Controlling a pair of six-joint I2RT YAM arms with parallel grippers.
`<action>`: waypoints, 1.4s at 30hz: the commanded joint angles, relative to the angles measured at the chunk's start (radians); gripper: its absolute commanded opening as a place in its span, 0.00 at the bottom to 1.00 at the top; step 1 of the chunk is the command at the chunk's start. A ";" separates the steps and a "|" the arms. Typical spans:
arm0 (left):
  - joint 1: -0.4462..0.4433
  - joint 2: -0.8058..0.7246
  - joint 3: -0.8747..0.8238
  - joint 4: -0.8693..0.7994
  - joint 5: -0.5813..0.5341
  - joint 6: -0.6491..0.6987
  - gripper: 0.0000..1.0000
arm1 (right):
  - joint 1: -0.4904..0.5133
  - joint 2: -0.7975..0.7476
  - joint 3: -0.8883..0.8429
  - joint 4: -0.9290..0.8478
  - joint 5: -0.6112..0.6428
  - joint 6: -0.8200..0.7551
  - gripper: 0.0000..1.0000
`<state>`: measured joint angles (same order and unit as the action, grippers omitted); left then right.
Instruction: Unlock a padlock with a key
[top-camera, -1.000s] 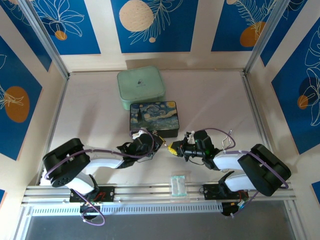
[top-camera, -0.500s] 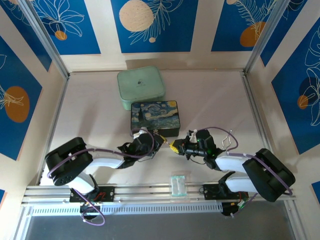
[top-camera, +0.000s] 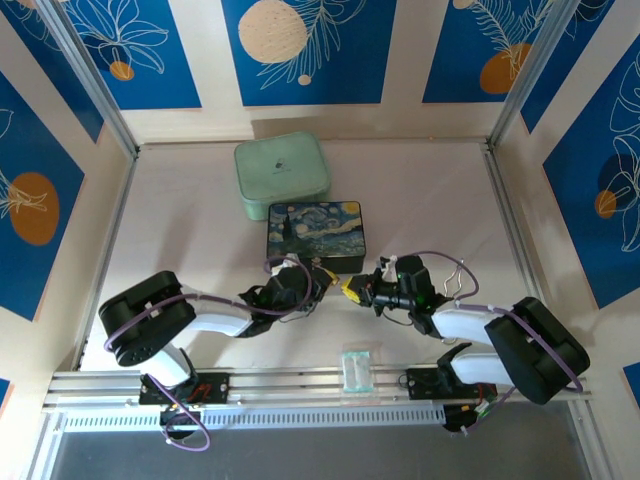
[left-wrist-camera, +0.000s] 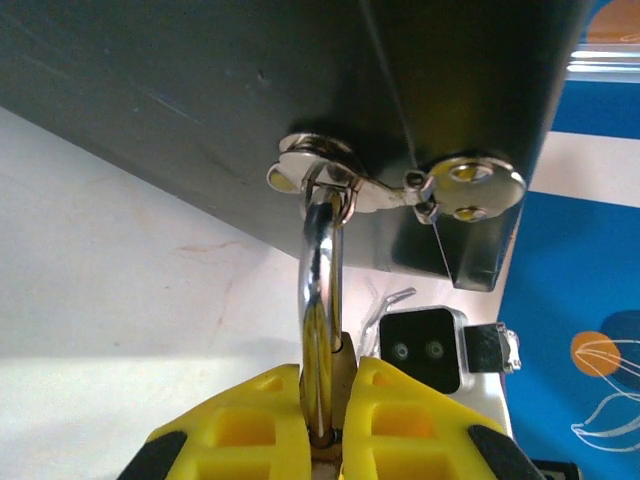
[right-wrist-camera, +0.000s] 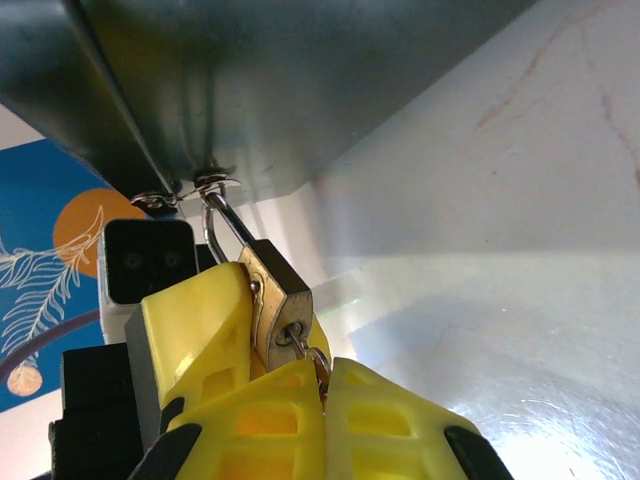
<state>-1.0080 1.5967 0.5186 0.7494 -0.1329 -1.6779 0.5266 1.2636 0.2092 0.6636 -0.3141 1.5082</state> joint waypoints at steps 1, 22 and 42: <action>-0.026 0.008 0.007 0.141 0.091 -0.014 0.00 | -0.027 0.028 0.036 0.042 -0.044 -0.041 0.00; -0.067 0.009 0.026 0.054 0.065 -0.026 0.00 | -0.020 -0.012 0.095 -0.121 0.004 -0.154 0.15; -0.067 0.011 0.029 -0.059 0.017 -0.026 0.00 | 0.007 -0.118 0.101 -0.294 0.049 -0.186 0.14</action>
<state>-1.0645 1.6077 0.5228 0.6697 -0.1265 -1.7195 0.5255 1.1393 0.2806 0.3595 -0.2687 1.3270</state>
